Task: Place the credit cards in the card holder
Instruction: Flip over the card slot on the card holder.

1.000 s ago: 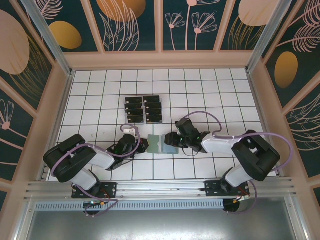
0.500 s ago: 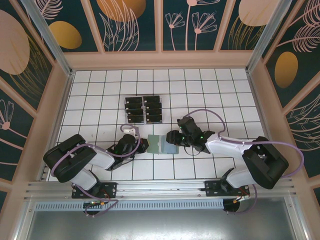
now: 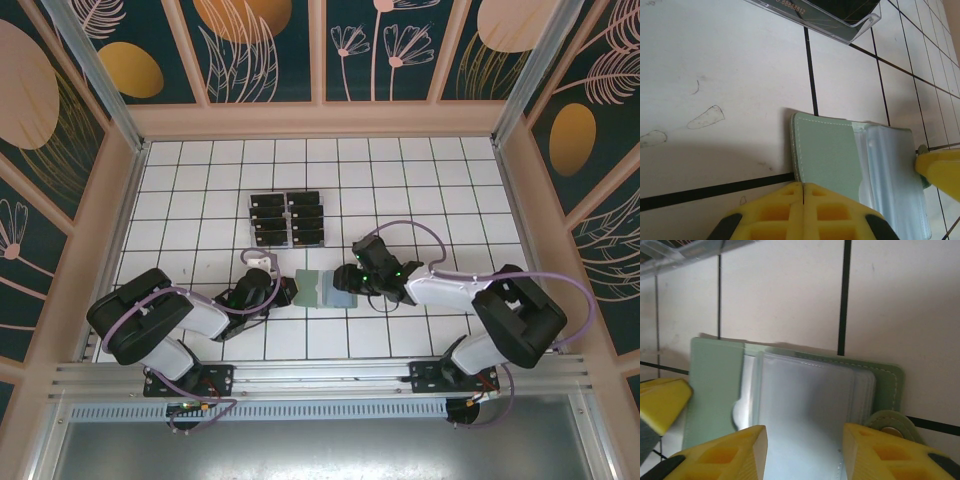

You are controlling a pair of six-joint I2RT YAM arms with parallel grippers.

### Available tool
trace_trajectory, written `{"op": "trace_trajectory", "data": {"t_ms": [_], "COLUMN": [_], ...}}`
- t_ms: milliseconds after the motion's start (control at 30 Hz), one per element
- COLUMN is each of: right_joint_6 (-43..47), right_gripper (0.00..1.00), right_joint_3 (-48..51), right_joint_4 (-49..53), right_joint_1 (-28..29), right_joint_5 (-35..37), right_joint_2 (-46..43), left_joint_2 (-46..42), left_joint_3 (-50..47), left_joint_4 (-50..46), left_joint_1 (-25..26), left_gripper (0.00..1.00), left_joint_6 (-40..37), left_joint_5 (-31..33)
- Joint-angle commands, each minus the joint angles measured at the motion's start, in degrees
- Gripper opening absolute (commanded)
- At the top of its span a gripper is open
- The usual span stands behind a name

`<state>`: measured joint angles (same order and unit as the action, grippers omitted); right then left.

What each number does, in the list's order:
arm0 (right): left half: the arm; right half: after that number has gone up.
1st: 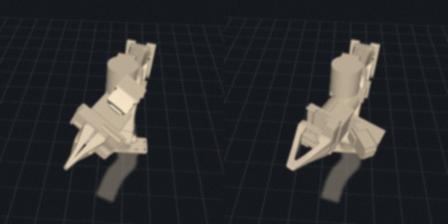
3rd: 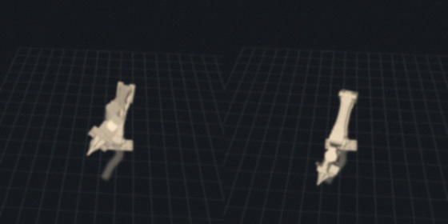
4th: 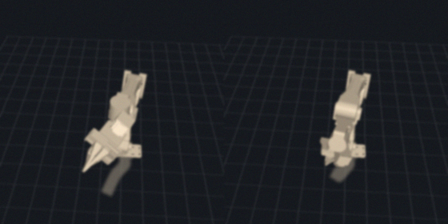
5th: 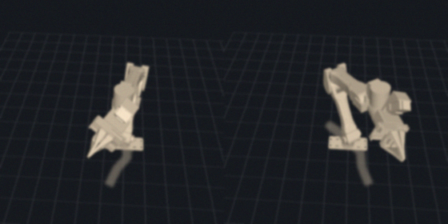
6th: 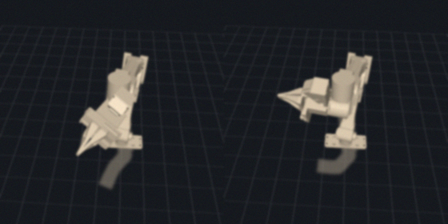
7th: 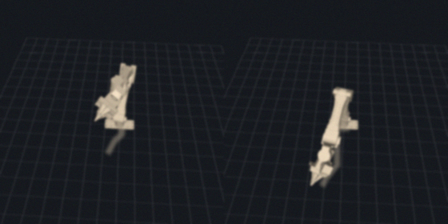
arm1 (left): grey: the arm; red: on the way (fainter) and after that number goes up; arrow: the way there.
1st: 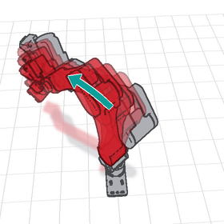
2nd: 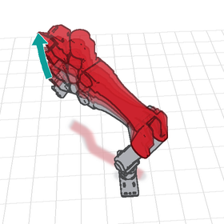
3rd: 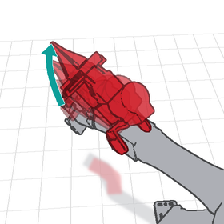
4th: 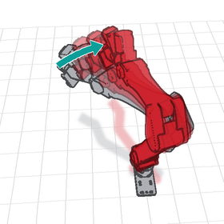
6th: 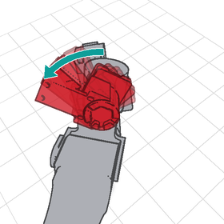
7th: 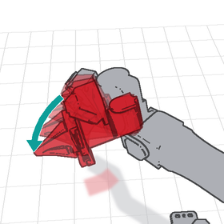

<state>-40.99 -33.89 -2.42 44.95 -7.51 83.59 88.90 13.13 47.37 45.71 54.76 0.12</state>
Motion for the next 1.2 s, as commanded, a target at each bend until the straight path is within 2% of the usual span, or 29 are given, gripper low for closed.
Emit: {"op": "trace_trajectory", "data": {"t_ms": [0,467,767,933,1000,1067,1167], "right_joint_6": [0.2,-1.5,-2.4,-2.8,-2.9,-3.1,-3.1], "right_gripper": [0.43,0.43,0.43,0.43,0.43,0.43,0.43], "right_joint_3": [0.5,-2.4,-5.9,-7.2,-7.2,-7.3,-7.7], "right_joint_4": [-0.4,-9.9,-12.3,-12.0,-12.0,-11.9,-11.4], "right_joint_1": [0.5,2.0,2.6,3.0,3.1,3.2,3.4], "right_joint_5": [0.4,-9.9,-12.2,-12.0,-11.8,-11.7,-11.5], "right_joint_2": [2.3,6.7,10.6,11.5,11.7,11.9,12.1], "left_joint_2": [0.1,1.7,1.1,-1.0,-2.5,-4.0,-6.5], "left_joint_3": [-0.6,-0.7,-1.0,-1.6,-1.8,-1.9,-2.0], "left_joint_4": [0.2,1.6,1.8,0.0,-1.1,-2.7,-4.8], "left_joint_1": [0.2,0.1,0.1,0.2,0.1,0.1,0.1], "left_gripper": [0.0,0.0,0.0,0.0,0.09,0.28,0.47], "left_joint_6": [0.2,0.4,0.5,0.4,0.4,0.3,0.7], "left_joint_5": [0.3,-0.1,-0.2,2.1,3.3,5.0,7.4]}}
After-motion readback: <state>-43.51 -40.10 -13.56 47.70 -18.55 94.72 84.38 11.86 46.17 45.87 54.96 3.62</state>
